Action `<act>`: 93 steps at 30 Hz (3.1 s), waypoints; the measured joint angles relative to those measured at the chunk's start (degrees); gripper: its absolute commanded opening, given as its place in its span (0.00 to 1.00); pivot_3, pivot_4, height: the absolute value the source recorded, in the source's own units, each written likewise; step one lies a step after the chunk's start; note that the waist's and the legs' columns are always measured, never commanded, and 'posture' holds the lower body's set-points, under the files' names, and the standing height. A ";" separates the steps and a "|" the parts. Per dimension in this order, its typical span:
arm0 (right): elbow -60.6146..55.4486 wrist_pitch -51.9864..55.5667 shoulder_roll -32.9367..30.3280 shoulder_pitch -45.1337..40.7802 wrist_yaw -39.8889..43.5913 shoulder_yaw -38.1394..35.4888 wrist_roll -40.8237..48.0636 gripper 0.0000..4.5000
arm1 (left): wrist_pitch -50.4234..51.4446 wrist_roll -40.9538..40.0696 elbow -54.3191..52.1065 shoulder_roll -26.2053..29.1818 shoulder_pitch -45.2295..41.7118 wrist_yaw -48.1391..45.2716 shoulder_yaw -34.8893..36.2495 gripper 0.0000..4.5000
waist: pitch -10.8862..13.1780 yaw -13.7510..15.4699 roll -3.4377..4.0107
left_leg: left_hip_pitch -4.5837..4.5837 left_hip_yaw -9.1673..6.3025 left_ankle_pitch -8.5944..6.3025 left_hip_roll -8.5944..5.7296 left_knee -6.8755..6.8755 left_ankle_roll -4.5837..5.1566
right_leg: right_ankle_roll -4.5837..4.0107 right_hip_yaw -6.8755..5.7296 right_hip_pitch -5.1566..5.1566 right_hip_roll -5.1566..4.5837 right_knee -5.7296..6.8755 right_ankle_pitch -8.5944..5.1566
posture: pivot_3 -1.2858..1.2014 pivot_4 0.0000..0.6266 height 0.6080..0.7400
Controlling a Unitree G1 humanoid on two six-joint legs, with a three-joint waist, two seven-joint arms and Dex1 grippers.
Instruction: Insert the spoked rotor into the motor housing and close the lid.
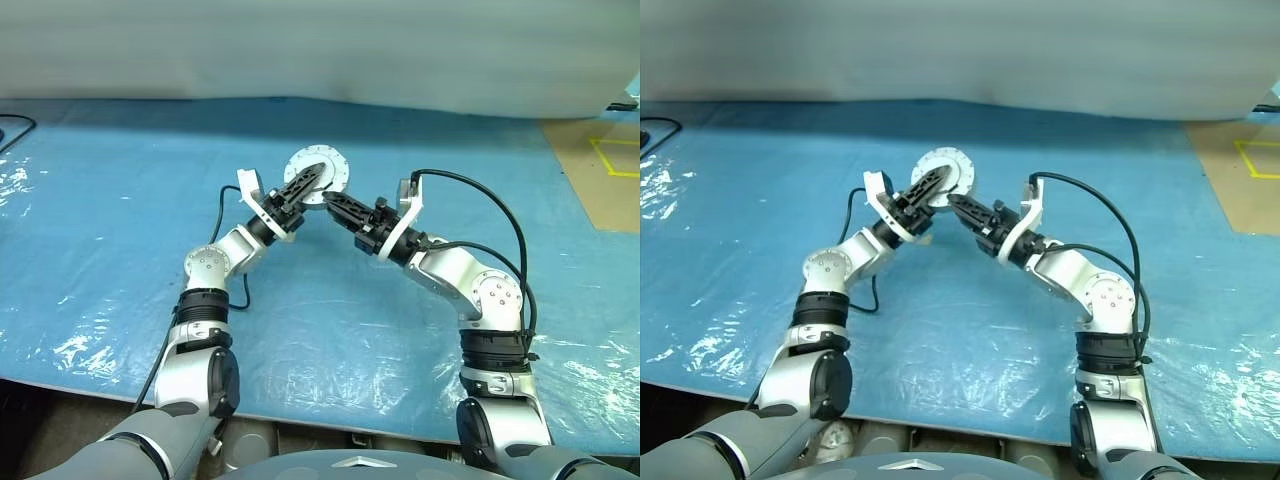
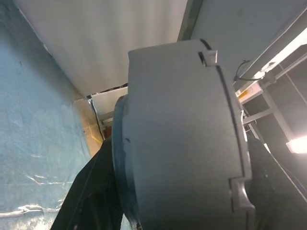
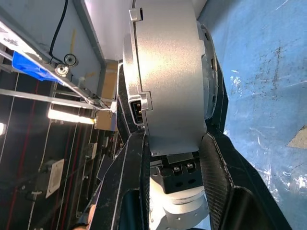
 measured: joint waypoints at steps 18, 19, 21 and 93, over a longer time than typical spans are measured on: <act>-1.97 -0.27 -3.44 -2.36 3.82 0.81 -3.70 0.61 | -17.33 4.45 8.89 5.47 -6.38 8.33 8.38 0.57 | 0.02 -0.02 -0.03 | -0.28 -0.28 0.00 -0.01 0.11 0.00 | 0.02 -0.23 -0.03 0.02 -0.04 0.01 | 0.52 0.24 1.00; -2.88 -0.31 -5.10 -2.35 4.42 1.26 -6.24 0.61 | -18.63 5.12 9.16 6.68 -6.43 8.64 8.70 0.57 | 0.02 0.01 -0.03 | -0.28 -0.29 0.00 -0.02 0.12 0.00 | 0.03 -0.24 -0.03 0.02 -0.04 0.02 | 0.52 0.24 1.00; -4.98 -0.49 -8.93 -2.20 6.38 2.38 -12.43 0.61 | -21.09 7.01 11.08 9.26 -6.44 9.59 9.22 0.57 | 0.02 0.06 -0.03 | -0.29 -0.34 0.00 -0.02 0.12 0.00 | 0.07 -0.26 -0.02 0.02 -0.05 0.04 | 0.52 0.24 1.00; -17.97 -19.67 -16.36 10.61 27.95 8.82 -80.43 0.62 | -34.44 38.06 -18.15 17.86 12.10 -8.02 -23.66 0.96 | 0.15 -0.30 -0.11 | 0.40 -0.11 0.00 0.01 0.49 0.01 | -0.19 0.25 0.27 0.02 0.38 -0.03 | 0.52 0.24 1.00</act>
